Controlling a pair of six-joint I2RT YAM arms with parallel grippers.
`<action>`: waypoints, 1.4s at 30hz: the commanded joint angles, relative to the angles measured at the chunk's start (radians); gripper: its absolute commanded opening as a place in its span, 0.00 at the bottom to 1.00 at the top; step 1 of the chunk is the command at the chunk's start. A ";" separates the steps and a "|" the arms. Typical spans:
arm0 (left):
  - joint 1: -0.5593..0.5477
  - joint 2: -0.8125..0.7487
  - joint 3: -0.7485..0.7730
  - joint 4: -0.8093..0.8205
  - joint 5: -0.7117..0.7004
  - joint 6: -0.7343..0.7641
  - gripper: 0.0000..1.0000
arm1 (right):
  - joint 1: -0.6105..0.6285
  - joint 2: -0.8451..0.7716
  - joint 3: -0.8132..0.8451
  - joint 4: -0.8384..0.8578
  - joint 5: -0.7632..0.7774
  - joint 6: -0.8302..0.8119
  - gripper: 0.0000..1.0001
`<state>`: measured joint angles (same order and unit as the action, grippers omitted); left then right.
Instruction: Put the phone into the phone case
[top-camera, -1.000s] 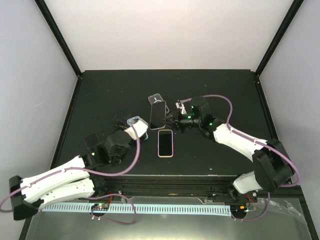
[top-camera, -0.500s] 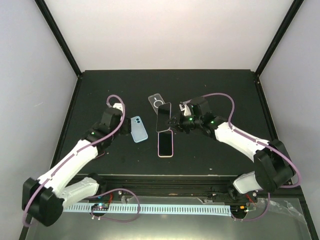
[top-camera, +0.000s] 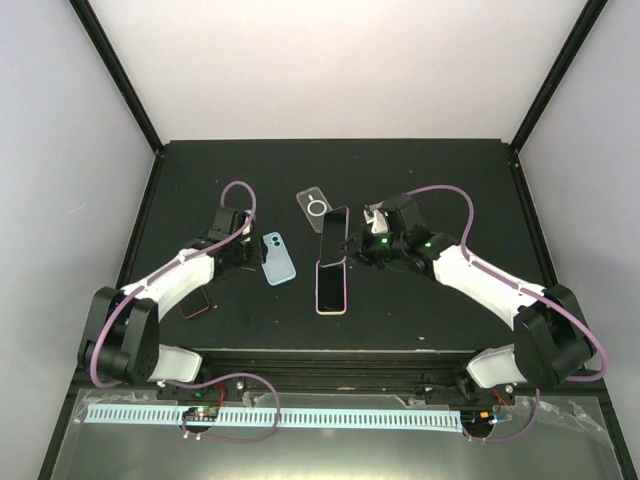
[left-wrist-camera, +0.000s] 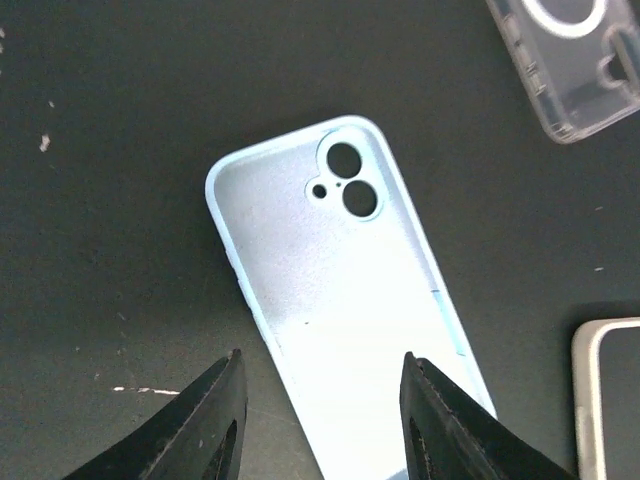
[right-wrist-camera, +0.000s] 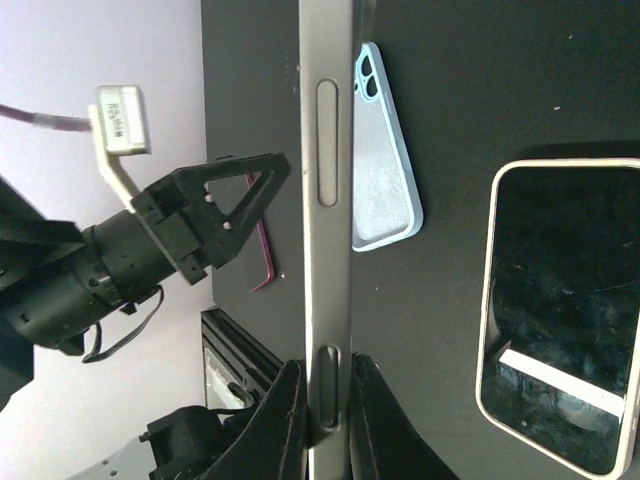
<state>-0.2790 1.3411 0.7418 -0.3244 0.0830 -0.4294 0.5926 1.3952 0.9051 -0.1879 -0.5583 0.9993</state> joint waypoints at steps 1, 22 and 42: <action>0.009 0.061 0.020 0.037 -0.010 -0.007 0.43 | -0.004 -0.044 0.042 0.025 0.011 -0.024 0.03; 0.011 0.215 0.016 0.064 -0.022 0.002 0.21 | -0.004 -0.065 0.027 0.006 0.048 -0.037 0.04; 0.011 0.205 -0.014 0.035 0.038 0.014 0.08 | -0.005 -0.057 0.007 -0.007 0.043 -0.051 0.04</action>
<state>-0.2749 1.5517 0.7410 -0.2726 0.0937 -0.4271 0.5919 1.3659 0.9051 -0.2348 -0.5129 0.9672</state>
